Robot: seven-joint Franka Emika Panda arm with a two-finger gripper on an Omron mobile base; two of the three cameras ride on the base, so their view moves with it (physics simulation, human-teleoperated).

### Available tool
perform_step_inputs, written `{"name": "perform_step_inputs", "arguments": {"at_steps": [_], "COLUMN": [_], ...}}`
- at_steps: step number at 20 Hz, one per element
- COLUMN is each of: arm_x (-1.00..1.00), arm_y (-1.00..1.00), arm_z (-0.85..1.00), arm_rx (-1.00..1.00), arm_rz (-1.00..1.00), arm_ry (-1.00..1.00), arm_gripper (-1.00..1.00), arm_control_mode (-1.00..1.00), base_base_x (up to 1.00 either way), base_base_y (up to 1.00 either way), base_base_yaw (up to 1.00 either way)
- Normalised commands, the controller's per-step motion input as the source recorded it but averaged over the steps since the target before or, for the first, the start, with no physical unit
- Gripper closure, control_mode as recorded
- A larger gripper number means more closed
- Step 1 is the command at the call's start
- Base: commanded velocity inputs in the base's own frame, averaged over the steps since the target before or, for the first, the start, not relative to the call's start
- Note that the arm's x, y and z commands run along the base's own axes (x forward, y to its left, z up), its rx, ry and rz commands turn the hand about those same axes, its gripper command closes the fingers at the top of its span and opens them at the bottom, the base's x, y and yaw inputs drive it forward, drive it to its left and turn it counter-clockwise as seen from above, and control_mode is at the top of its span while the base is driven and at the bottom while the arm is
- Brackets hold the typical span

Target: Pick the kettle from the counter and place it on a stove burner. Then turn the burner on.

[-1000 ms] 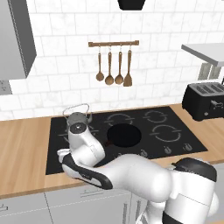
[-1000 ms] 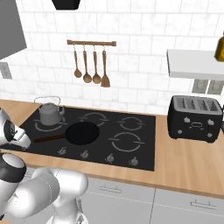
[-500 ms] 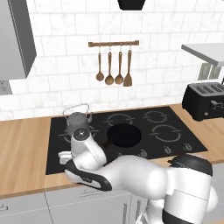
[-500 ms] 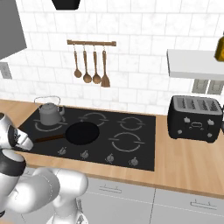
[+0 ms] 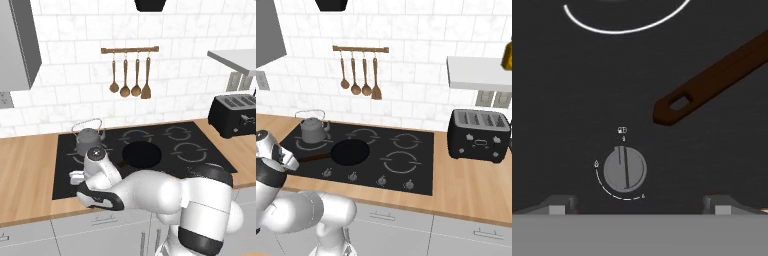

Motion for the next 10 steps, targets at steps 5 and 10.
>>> {"name": "perform_step_inputs", "arguments": {"at_steps": [5, 10], "arm_x": [0.04, 0.14], "arm_y": [0.00, 0.04], "arm_z": [-0.01, -0.13], "arm_rx": [0.00, 0.00], "arm_rz": [0.00, 0.00], "arm_ry": [0.00, 0.00], "arm_gripper": [-1.00, -1.00], "arm_control_mode": [-1.00, -1.00], "base_base_x": [0.00, 0.00], "base_base_y": [0.00, 0.00], "base_base_yaw": [0.00, 0.00]}}
